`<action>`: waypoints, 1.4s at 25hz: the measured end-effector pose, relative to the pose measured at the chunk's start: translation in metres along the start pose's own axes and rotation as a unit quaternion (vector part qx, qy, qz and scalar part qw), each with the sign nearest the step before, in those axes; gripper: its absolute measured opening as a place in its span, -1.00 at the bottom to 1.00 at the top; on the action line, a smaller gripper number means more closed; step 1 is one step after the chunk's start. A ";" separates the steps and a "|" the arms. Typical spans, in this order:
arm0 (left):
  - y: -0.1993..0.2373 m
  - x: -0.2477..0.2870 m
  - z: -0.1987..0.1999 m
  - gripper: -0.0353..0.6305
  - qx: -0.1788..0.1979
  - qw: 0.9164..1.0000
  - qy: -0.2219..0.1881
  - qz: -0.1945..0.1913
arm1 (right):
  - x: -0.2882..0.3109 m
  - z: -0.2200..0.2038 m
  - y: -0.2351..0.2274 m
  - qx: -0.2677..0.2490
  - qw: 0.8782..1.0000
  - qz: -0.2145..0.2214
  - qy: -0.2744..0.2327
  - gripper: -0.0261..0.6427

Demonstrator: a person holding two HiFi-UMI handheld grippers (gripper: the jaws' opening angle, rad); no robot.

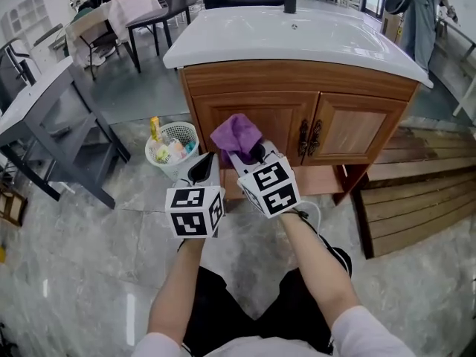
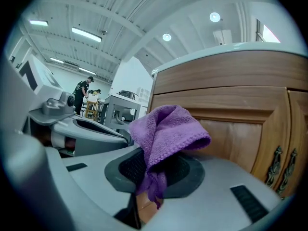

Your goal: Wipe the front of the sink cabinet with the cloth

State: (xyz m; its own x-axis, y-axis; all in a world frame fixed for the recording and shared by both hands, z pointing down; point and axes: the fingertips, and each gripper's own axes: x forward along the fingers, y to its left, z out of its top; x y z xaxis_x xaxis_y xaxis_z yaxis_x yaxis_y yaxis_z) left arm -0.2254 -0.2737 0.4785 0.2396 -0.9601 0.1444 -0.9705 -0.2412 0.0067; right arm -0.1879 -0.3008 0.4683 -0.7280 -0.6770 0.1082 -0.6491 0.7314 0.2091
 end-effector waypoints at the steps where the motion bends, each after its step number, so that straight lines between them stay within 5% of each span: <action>1: -0.005 0.003 0.001 -0.88 0.001 1.000 0.000 -0.005 | -0.004 0.000 -0.005 0.001 1.000 -0.004 0.001 -0.71; 35: -0.183 0.092 0.029 -0.88 0.032 0.987 -0.016 -0.157 | -0.168 -0.036 -0.181 0.048 0.987 -0.151 0.039 -0.71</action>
State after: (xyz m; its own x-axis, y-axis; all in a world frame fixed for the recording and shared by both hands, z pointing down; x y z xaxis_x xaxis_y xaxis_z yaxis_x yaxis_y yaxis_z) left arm -0.0252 -0.3216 0.4615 0.5307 -0.8399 0.1141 -0.8443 -0.5356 -0.0155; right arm 0.0598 -0.3220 0.4477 -0.4812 -0.8668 0.1305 -0.8544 0.4971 0.1512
